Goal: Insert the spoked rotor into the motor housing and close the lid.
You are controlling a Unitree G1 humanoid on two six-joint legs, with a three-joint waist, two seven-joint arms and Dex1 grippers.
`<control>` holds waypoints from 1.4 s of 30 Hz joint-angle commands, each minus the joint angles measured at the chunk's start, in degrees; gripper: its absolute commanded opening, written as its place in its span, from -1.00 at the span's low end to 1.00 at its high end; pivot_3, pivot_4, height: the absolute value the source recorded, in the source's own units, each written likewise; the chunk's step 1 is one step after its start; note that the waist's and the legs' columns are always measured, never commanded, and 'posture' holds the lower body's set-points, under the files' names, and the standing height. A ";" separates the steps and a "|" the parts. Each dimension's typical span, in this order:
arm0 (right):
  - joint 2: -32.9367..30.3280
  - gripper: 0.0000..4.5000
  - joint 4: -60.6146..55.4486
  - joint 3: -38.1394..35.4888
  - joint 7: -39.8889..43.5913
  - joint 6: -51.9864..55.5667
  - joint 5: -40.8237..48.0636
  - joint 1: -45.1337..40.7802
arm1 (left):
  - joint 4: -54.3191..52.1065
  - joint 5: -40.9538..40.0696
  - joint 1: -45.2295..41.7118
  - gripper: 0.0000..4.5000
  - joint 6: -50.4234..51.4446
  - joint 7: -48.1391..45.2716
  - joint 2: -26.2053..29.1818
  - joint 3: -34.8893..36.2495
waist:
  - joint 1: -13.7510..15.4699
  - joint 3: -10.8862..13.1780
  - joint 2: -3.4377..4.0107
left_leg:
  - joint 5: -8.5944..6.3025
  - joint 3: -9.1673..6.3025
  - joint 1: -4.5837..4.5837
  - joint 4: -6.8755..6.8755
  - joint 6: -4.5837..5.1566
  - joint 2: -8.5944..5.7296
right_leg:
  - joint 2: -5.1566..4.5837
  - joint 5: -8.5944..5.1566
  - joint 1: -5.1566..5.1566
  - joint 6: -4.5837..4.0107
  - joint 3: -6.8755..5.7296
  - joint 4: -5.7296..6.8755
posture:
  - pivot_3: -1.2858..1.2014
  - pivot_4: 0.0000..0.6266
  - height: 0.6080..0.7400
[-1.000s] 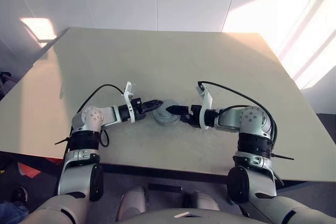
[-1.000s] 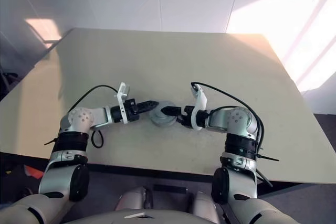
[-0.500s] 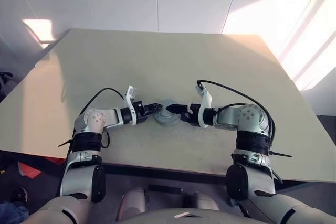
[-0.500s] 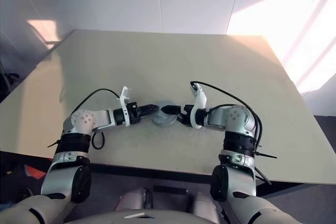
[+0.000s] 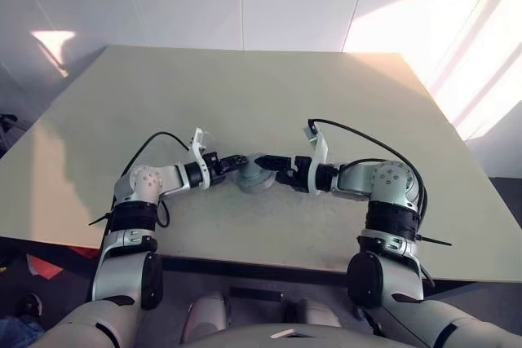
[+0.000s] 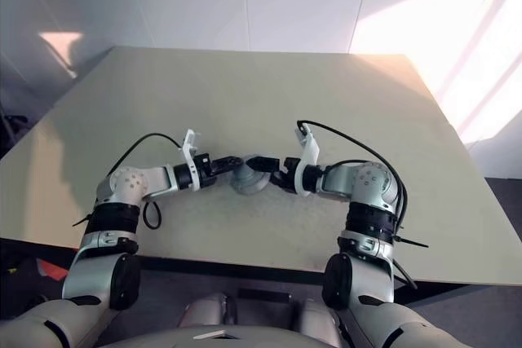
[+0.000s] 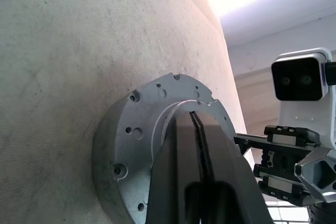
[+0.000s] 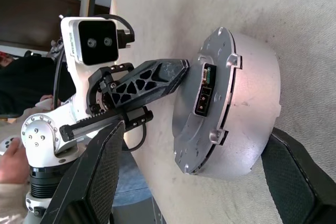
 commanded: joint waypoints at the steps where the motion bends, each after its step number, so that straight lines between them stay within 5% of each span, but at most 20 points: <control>1: 1.75 0.98 -1.02 3.68 1.48 -0.88 0.87 -2.23 | 1.29 1.86 0.36 -1.00 -0.04 1.23 0.12 -1.09 | -0.07 0.00 0.00 | 0.01 0.00 0.02 -0.02 -0.01 0.01 | 0.02 0.00 0.00 0.00 0.00 0.00 | 0.03 -1.00 1.00; 4: 1.39 0.98 0.11 5.08 1.45 -1.37 -0.43 -2.56 | 1.20 1.84 0.59 -1.00 -0.37 1.49 0.28 -0.63 | -0.16 0.00 0.00 | 0.04 0.00 0.08 -0.06 -0.07 0.07 | 0.09 -0.02 0.01 -0.03 0.02 0.00 | 0.03 -1.00 1.00; 12: 1.05 -0.14 1.28 5.39 2.53 -2.24 -2.10 -3.37 | 1.40 2.04 0.53 -1.00 -1.01 1.92 0.04 -0.45 | -0.16 -0.02 0.04 | 0.10 0.00 0.16 -0.16 -0.17 0.21 | 0.29 -0.09 0.00 -0.15 0.09 0.01 | 0.03 -1.00 1.00; 17: 1.61 -0.44 1.82 4.07 2.84 -2.37 -2.30 -3.96 | 2.20 2.55 0.16 -1.00 -1.76 1.68 -0.19 -0.76 | 0.04 -0.01 0.01 | 0.11 -0.04 0.14 -0.19 -0.18 0.22 | 0.33 -0.12 0.02 -0.19 0.09 -0.01 | 0.03 -1.00 1.00; 23: 1.50 -0.48 2.17 4.07 2.40 -2.84 -2.90 -4.18 | 2.35 2.84 0.14 -1.00 -2.17 1.38 -0.22 -0.86 | 0.04 -0.01 0.01 | 0.09 -0.04 0.12 -0.22 -0.17 0.22 | 0.33 -0.12 -0.01 -0.21 0.09 -0.04 | 0.03 -1.00 1.00; 30: 2.32 -0.48 8.60 -6.36 -1.52 -6.75 -2.26 -9.14 | -0.06 0.77 1.40 -1.00 -5.38 0.10 -1.01 2.17 | 0.01 -0.01 0.01 | 0.10 -0.04 0.08 -0.21 -0.19 0.22 | 0.33 -0.12 -0.05 -0.21 0.09 -0.03 | 0.03 -1.00 1.00; 42: 1.51 -0.48 20.76 -21.48 -11.52 -17.57 1.77 -19.14 | 1.09 -4.00 1.08 -1.00 -13.57 4.34 -5.05 12.38 | 0.24 0.04 -0.05 | -0.01 -0.07 -1.48 0.06 0.04 0.20 | 0.32 0.33 -1.45 -0.45 0.01 0.17 | 0.03 -1.00 1.00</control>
